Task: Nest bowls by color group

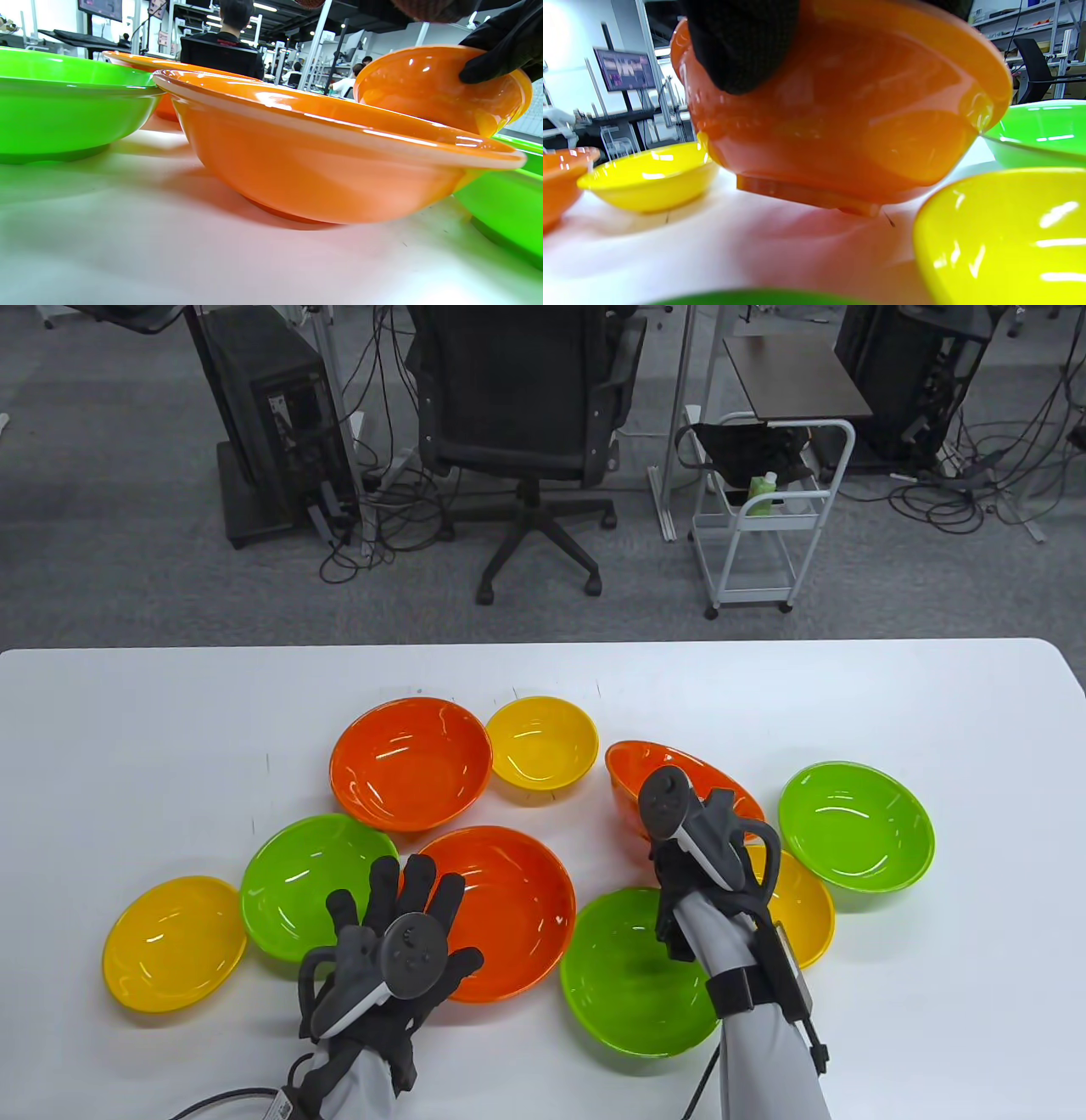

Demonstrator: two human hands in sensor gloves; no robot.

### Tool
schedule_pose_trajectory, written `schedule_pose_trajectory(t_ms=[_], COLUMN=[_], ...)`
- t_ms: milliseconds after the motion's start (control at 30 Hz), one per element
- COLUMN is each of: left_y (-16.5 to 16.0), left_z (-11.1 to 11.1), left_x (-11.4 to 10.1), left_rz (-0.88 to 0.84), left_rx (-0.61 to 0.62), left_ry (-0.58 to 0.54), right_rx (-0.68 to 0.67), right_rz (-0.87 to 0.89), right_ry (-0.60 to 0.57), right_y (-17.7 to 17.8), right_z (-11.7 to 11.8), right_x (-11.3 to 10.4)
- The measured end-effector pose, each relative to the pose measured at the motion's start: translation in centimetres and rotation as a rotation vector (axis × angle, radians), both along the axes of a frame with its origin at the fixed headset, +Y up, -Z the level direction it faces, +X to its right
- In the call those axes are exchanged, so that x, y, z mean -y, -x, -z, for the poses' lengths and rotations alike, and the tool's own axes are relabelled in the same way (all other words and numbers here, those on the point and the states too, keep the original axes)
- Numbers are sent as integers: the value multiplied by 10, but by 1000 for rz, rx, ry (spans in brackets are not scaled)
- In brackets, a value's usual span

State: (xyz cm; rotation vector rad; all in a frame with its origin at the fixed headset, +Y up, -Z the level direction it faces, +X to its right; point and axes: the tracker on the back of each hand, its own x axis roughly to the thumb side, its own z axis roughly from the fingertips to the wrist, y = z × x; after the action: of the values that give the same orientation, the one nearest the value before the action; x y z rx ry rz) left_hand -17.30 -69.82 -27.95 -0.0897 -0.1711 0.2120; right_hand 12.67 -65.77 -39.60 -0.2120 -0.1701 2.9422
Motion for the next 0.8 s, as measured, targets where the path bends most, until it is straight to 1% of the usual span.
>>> schedule_pose_trajectory(t_ms=[67, 200, 333, 467, 567, 667, 733, 800], left_y=[1, 4, 11, 22, 31, 43, 51, 56], left_z=[0, 1, 1, 0, 0, 0, -1, 0], left_x=[0, -2, -7, -13, -15, -17, -17, -15], left_rz=[-5, -13, -73, -167, -270, -437, -546, -669], left_rx=[-6, -35, -67, -168, -213, -242, -274, -278], left_ry=[-8, -31, -75, -159, -189, -211, -218, -201], right_rx=[-8, -67, -167, -279, -356, -430, -480, -519], right_rz=[12, 31, -23, -45, -90, -120, -118, -114], right_ry=[-70, -167, -278, -388, -457, -511, -532, -540], right_y=[-3, -3, 8, 25, 40, 57, 66, 73], right_z=[-8, -25, -48, -75, -93, -109, -115, -117], right_x=[-8, -22, -36, -48, -52, -52, -49, -45])
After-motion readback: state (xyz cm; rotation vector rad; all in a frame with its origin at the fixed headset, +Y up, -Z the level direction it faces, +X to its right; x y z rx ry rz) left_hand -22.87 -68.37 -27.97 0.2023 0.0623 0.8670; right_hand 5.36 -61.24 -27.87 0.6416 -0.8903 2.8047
